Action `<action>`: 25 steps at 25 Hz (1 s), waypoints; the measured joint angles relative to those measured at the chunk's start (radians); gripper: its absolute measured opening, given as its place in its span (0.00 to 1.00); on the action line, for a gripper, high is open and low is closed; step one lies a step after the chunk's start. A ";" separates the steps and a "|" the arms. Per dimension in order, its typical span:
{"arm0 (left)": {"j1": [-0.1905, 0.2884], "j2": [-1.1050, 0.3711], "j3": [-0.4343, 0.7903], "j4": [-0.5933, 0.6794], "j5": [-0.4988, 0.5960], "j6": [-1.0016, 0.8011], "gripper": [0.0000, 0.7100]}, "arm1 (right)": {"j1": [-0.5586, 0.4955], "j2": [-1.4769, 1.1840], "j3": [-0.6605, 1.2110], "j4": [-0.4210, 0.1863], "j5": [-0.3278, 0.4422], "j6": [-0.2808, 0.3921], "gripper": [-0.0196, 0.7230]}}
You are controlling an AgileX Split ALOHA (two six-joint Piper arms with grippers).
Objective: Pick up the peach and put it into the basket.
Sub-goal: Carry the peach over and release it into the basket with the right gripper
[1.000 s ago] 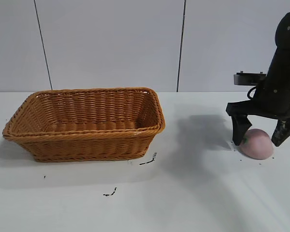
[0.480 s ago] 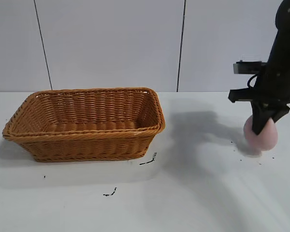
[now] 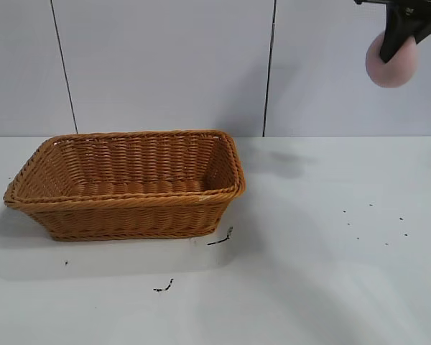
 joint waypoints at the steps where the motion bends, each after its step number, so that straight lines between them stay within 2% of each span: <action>1: 0.000 0.000 0.000 0.000 0.000 0.000 0.98 | 0.019 0.000 -0.016 -0.001 0.000 0.002 0.05; 11: 0.000 0.000 0.000 0.000 0.000 0.000 0.98 | 0.360 0.083 -0.191 -0.002 -0.007 0.002 0.05; 16: 0.000 0.000 0.000 0.000 0.000 0.000 0.98 | 0.514 0.180 -0.210 0.009 -0.109 0.003 0.05; 21: 0.000 0.000 0.000 0.000 0.000 0.000 0.98 | 0.576 0.311 -0.210 0.009 -0.196 0.014 0.05; 25: 0.000 0.000 0.000 0.000 0.000 0.000 0.98 | 0.593 0.395 -0.210 0.006 -0.224 0.017 0.05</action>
